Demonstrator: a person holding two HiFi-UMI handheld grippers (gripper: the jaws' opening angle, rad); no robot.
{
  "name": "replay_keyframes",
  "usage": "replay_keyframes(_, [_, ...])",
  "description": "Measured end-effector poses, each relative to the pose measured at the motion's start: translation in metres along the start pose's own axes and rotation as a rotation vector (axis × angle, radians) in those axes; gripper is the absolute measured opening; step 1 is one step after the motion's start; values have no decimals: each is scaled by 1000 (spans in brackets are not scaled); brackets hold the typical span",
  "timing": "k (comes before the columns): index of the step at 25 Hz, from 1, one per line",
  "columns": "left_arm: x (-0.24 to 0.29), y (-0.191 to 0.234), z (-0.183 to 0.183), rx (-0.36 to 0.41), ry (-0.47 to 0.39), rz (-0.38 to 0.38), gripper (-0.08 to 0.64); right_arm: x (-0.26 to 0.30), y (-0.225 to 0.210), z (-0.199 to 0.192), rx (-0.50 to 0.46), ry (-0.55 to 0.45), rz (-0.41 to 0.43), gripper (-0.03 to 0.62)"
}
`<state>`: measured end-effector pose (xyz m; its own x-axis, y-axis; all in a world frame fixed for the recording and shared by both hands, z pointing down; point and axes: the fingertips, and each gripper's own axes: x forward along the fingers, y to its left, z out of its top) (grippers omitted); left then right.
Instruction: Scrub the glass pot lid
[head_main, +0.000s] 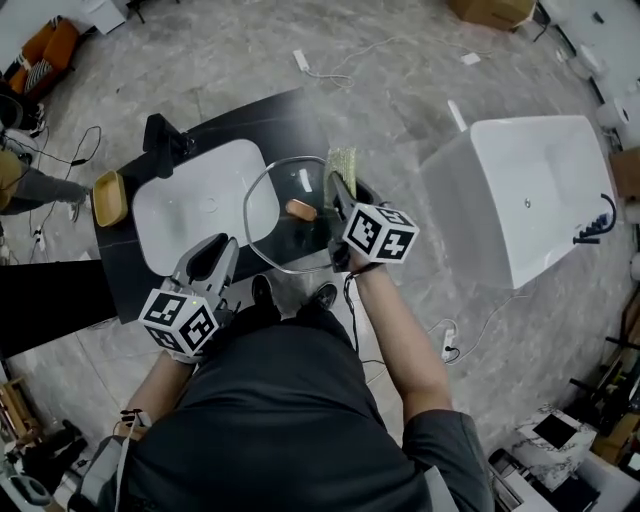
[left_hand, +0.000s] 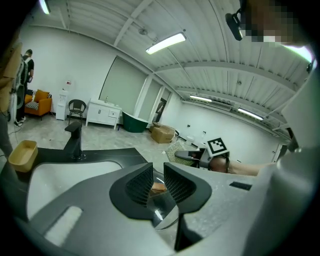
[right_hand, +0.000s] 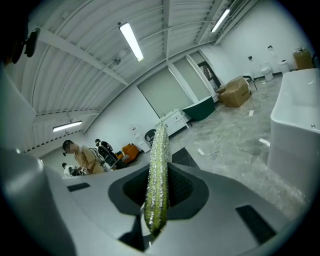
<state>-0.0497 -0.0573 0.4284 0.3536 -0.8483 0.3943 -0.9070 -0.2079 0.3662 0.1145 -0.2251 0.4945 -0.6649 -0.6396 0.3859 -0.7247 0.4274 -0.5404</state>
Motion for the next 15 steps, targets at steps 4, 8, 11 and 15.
replay_keyframes(4, [-8, 33, -11, -28, 21, 37, 69, 65, 3, -27, 23, 124, 26, 55])
replay_keyframes(8, [-18, 60, -18, -69, 30, 79, 70, 112, 4, -51, 44, 225, -21, 55])
replay_keyframes(11, [-25, 75, -22, -92, 42, 106, 71, 138, 18, -67, 23, 331, -13, 55])
replay_keyframes(15, [-30, 85, -22, -114, 39, 128, 69, 156, 21, -95, -44, 506, 6, 55])
